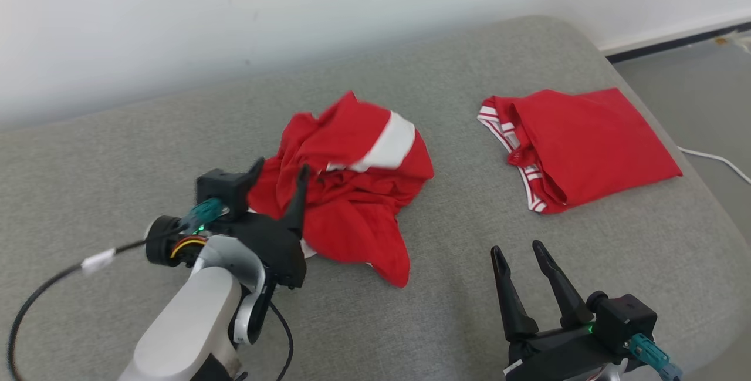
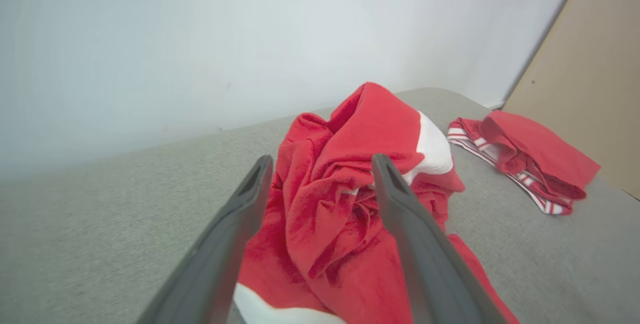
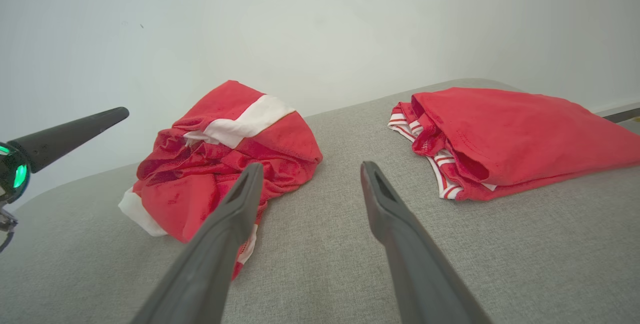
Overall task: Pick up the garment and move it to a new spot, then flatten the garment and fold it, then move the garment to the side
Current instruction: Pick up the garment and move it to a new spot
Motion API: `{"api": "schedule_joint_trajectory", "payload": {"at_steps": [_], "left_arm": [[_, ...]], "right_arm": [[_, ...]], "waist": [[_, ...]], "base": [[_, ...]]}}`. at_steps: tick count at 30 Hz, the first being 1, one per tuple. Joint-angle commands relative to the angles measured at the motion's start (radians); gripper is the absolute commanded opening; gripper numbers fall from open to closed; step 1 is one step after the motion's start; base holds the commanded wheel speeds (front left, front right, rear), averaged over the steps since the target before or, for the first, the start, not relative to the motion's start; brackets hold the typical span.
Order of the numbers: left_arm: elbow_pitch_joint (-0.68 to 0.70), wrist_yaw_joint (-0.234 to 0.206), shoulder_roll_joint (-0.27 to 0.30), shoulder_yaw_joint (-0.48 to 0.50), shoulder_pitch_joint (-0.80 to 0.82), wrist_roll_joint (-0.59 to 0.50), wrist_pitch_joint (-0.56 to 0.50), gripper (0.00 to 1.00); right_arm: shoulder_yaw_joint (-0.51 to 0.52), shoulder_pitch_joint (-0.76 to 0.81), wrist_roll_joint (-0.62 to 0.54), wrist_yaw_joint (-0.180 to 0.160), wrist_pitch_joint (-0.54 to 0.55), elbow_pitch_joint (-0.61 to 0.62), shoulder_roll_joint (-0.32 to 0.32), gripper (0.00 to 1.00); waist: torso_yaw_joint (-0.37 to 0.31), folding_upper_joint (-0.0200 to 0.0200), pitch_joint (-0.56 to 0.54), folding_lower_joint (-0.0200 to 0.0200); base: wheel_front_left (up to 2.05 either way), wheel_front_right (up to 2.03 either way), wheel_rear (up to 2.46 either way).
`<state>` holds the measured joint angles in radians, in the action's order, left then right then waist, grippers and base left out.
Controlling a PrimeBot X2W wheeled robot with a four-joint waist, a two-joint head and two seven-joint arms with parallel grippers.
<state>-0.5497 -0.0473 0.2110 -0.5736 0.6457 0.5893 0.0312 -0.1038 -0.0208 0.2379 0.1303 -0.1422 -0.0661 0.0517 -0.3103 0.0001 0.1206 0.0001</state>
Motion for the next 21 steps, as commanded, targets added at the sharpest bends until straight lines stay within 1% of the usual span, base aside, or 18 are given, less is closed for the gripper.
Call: {"api": "schedule_joint_trajectory", "payload": {"at_steps": [1,3,6,8,9,10,12,15,18,21], "left_arm": [[0.009,-0.012,0.0,0.011,-0.022,-0.009,0.033,1.0],[0.03,-0.035,0.0,0.04,-0.055,0.005,0.098,1.0],[0.088,-0.068,0.014,0.09,-0.121,0.019,0.186,1.0],[0.152,-0.086,0.028,0.123,-0.184,0.011,0.219,1.0],[0.224,-0.104,0.045,0.152,-0.259,-0.016,0.232,1.0],[0.268,-0.109,0.05,0.169,-0.292,-0.03,0.233,1.0],[0.358,-0.112,0.06,0.202,-0.37,-0.074,0.234,1.0],[0.463,-0.111,0.055,0.25,-0.49,-0.138,0.234,1.0],[0.538,-0.118,0.033,0.286,-0.599,-0.189,0.234,1.0],[0.587,-0.104,0.006,0.327,-0.689,-0.222,0.234,1.0]], "right_arm": [[0.003,0.006,0.003,0.0,-0.002,-0.001,-0.003,1.0],[0.006,0.014,0.002,0.0,-0.001,-0.002,-0.003,1.0],[0.012,0.024,0.001,0.0,0.0,-0.001,-0.003,1.0],[0.018,0.03,0.002,0.0,-0.001,-0.001,-0.003,1.0],[0.024,0.037,0.005,0.0,-0.006,-0.003,-0.003,1.0],[0.025,0.04,0.004,0.0,-0.007,-0.003,-0.003,1.0],[0.033,0.045,0.004,0.0,-0.011,-0.006,-0.003,1.0],[0.049,0.051,0.0,0.0,-0.017,-0.011,-0.003,1.0],[0.067,0.058,-0.005,0.0,-0.021,-0.019,-0.003,1.0],[0.08,0.065,-0.012,0.0,-0.027,-0.024,-0.003,1.0]], "waist": [[0.025,-0.0001,-0.021,-0.0001],[0.042,-0.0001,-0.034,-0.0001],[0.069,-0.0001,-0.048,-0.0001],[0.089,-0.0001,-0.058,-0.0001],[0.108,-0.0001,-0.067,-0.0001],[0.117,-0.0001,-0.069,-0.0001],[0.137,-0.0001,-0.075,-0.0001],[0.168,-0.0001,-0.081,-0.0001],[0.194,-0.0001,-0.088,-0.0001],[0.217,-0.0001,-0.094,-0.0001]], "base": [[0.0,0.0,0.0],[0.0,0.0,0.0],[0.0,0.0,0.0],[0.0,0.0,0.0],[0.0,0.0,0.0],[0.0,0.0,0.0],[0.0,0.0,0.0],[0.0,0.0,0.0],[0.0,0.0,0.0],[0.0,0.0,0.0]]}}
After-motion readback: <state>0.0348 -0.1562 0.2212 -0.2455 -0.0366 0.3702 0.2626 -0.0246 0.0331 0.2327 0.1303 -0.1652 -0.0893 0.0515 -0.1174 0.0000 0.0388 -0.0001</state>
